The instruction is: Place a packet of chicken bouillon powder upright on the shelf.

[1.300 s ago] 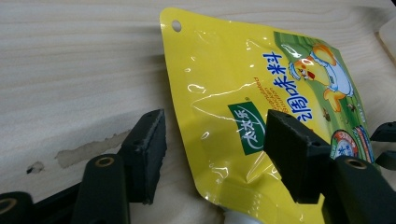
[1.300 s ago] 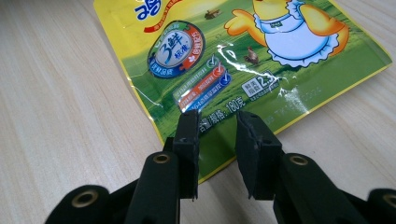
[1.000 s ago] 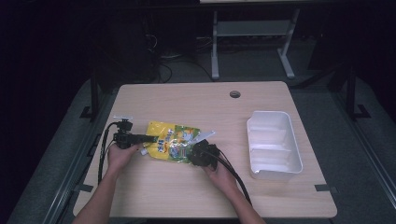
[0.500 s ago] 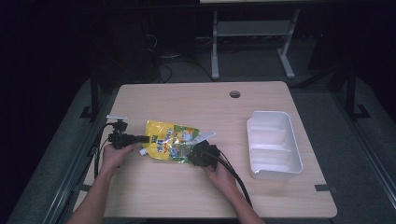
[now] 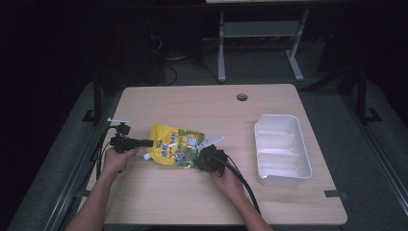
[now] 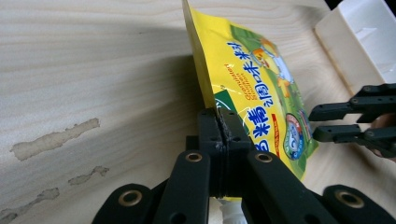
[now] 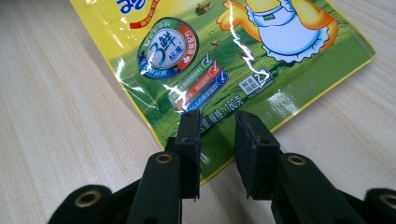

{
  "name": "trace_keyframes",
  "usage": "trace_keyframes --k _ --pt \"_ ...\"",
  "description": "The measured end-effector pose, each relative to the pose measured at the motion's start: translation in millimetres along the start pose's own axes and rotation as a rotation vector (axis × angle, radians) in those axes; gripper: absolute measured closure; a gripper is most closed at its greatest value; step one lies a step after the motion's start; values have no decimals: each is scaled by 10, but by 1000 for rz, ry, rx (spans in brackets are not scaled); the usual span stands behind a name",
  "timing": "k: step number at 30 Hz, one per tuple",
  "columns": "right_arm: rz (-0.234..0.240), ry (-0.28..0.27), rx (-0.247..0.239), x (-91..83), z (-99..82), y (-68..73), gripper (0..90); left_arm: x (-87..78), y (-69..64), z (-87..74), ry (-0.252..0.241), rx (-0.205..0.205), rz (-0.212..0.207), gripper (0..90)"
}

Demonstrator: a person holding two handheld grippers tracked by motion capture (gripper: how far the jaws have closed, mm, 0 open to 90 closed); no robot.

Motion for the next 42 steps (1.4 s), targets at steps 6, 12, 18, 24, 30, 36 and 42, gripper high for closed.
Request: trace_keyframes --k 6,12,18,24,30,36,42 --pt "-9 -2 -4 -28 5 -1 639 -80 -41 9 -12 34 -11 896" --pt "49 0 -18 -143 43 27 445 -208 -170 62 -41 95 -62 897" --pt "163 -44 -28 -250 142 139 343 -337 -326 123 -49 169 -79 898" --pt "199 -51 -57 -369 263 238 293 -497 -455 190 -77 211 -108 899" --pt "201 -83 -83 -520 385 265 237 -640 -628 274 -81 274 -141 899" --pt "197 -107 -110 -669 502 272 223 -762 -829 348 -85 344 -198 900" --pt "155 -149 -150 -814 642 272 188 -859 -1035 405 -82 420 -228 900"
Point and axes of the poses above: each handheld gripper's, and its own axes: x roughly forward along the jaws, z roughly out of its top, y roughly to its left, the point moved 2 cm from there along x, roughly forward along the jaws, and after that the axes turned 15 degrees about z, right-handed, at the moved point
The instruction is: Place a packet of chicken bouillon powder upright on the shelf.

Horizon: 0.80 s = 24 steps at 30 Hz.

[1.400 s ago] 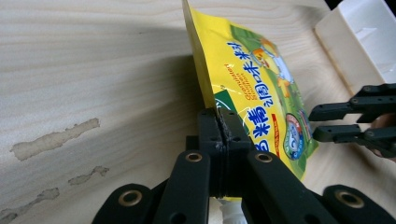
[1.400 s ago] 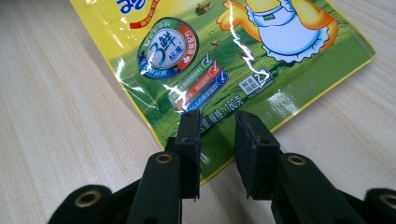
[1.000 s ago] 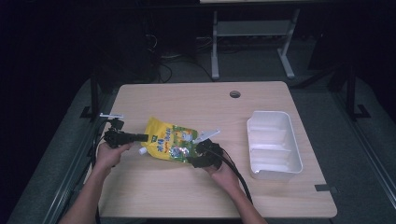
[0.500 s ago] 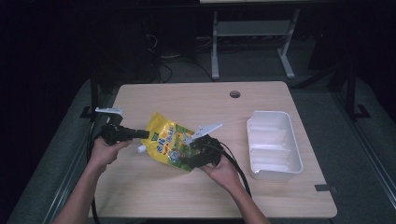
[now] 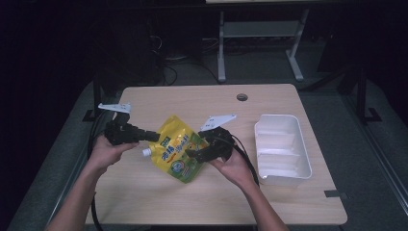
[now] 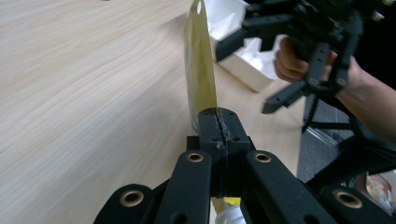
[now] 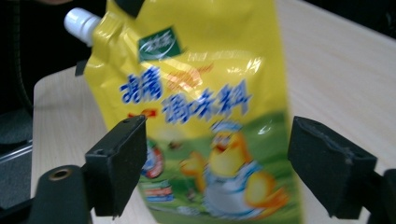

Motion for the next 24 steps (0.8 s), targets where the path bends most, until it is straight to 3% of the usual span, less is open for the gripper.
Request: trace_keyframes --k 4,9,10,13,18,24 --pt "2 -15 4 -49 95 -35 168 -18 -116 71 4 50 -24 900" --pt "56 -20 2 -25 168 -71 184 -1 -223 127 14 95 -57 900" --pt "106 -7 0 24 181 -84 236 15 -265 143 22 113 -68 900" --pt "182 -3 11 74 172 -111 305 45 -328 160 36 142 -87 900" --pt "319 11 28 163 108 -118 452 57 -375 177 36 159 -101 900" --pt "375 49 5 240 39 -78 643 48 -372 171 36 169 -93 900"
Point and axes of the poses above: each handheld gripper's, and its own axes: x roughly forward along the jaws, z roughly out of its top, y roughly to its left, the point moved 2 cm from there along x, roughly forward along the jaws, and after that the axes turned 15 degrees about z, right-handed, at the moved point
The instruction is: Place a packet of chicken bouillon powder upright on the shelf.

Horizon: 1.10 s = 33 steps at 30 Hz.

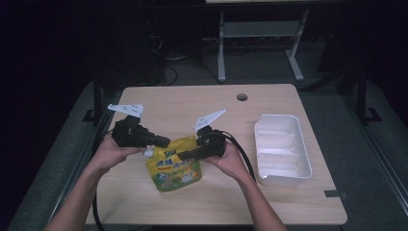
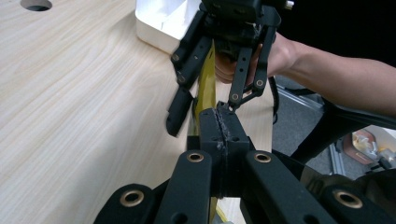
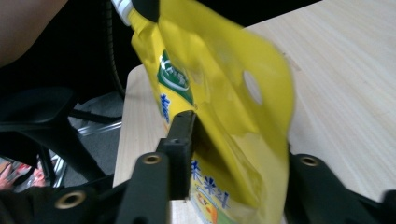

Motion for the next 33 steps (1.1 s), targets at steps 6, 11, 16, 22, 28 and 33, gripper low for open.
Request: trace_keyframes --k 6,11,16,22,28,33 --pt "15 4 -11 10 -21 14 789 0 22 -9 9 5 36 897" --pt "40 2 -9 29 -45 31 854 3 63 -31 14 -10 40 810" --pt "34 2 -3 6 -75 39 877 -24 66 -39 0 -17 77 690" --pt "9 -1 -11 -51 -78 71 883 -108 80 -39 -34 -12 133 555" --pt "-21 0 3 -158 -90 96 887 -191 98 -86 -51 -12 178 462" --pt "-62 0 8 -261 -86 130 889 -249 124 -149 -68 -22 200 405"
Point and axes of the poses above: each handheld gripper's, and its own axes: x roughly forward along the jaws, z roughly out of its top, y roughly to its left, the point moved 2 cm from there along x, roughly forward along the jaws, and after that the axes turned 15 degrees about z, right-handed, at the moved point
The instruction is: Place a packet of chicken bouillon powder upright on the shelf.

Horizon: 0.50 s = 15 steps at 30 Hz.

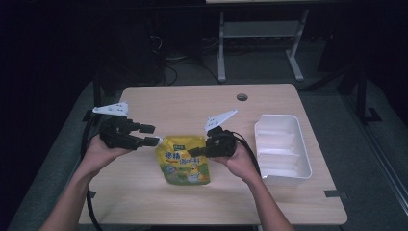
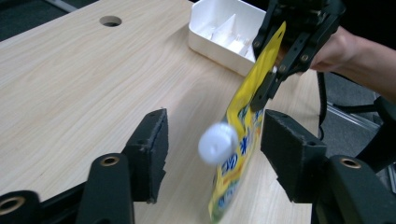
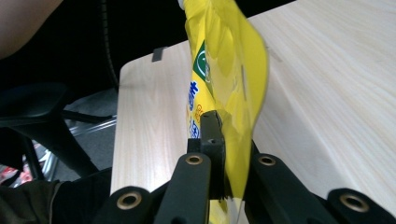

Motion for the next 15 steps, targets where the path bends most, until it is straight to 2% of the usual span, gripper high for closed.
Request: trace_keyframes --k 5,15 --pt "-25 -1 5 -88 12 21 890 -24 -11 -75 2 24 30 380" --pt "-61 -8 9 -209 16 30 890 7 -38 -261 2 30 77 365"
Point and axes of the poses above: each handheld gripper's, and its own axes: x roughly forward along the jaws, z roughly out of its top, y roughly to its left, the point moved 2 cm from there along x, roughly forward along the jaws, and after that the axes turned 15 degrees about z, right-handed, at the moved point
